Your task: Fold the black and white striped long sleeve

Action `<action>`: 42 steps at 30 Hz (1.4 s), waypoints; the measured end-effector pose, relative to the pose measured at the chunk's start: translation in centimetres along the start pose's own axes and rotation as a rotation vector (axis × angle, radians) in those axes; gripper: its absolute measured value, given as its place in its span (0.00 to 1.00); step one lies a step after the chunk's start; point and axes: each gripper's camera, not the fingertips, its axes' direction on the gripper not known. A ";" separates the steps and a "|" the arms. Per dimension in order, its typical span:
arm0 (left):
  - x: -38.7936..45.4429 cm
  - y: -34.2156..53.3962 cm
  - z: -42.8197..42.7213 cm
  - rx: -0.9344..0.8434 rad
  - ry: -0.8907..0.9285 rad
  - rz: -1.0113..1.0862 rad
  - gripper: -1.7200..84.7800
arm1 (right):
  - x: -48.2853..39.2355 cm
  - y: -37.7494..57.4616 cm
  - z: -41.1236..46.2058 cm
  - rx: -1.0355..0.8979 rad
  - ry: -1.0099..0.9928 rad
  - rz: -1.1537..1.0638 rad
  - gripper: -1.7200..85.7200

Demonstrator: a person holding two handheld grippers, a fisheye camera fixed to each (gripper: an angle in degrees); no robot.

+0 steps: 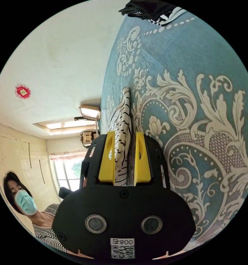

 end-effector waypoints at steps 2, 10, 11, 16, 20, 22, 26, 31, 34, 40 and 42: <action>-0.1 0.8 0.8 0.003 0.014 -0.004 0.04 | -0.6 -1.6 2.1 -0.018 0.023 0.000 0.13; -1.4 4.8 3.5 0.019 0.055 -0.018 0.04 | -3.7 -5.3 9.0 -0.059 0.035 -0.001 0.08; -1.8 5.7 3.8 0.030 0.061 -0.028 0.04 | -4.5 -5.5 9.8 -0.052 0.036 -0.011 0.06; -4.5 10.1 4.2 0.083 0.110 -0.090 0.04 | -8.3 -5.4 13.2 -0.027 0.007 -0.052 0.04; -7.6 15.6 3.4 0.155 0.145 -0.154 0.04 | -14.4 -4.4 17.1 -0.018 -0.012 -0.159 0.04; -9.4 18.4 3.0 0.187 0.180 -0.204 0.04 | -17.9 -4.0 19.8 -0.037 -0.013 -0.224 0.04; -13.9 26.2 1.7 0.272 0.202 -0.323 0.04 | -27.0 -2.9 28.6 -0.122 0.037 -0.392 0.04; -19.8 36.9 1.5 0.332 0.220 -0.540 0.04 | -35.9 -0.7 41.6 -0.260 0.168 -0.556 0.04; -23.1 43.9 2.6 0.362 0.232 -0.689 0.04 | -39.5 0.8 50.2 -0.341 0.228 -0.613 0.04; -27.5 54.0 7.1 0.381 0.287 -0.889 0.04 | -42.6 3.1 64.6 -0.460 0.362 -0.621 0.04; -28.3 56.1 8.8 0.381 0.316 -0.918 0.04 | -43.0 3.5 67.8 -0.473 0.390 -0.608 0.04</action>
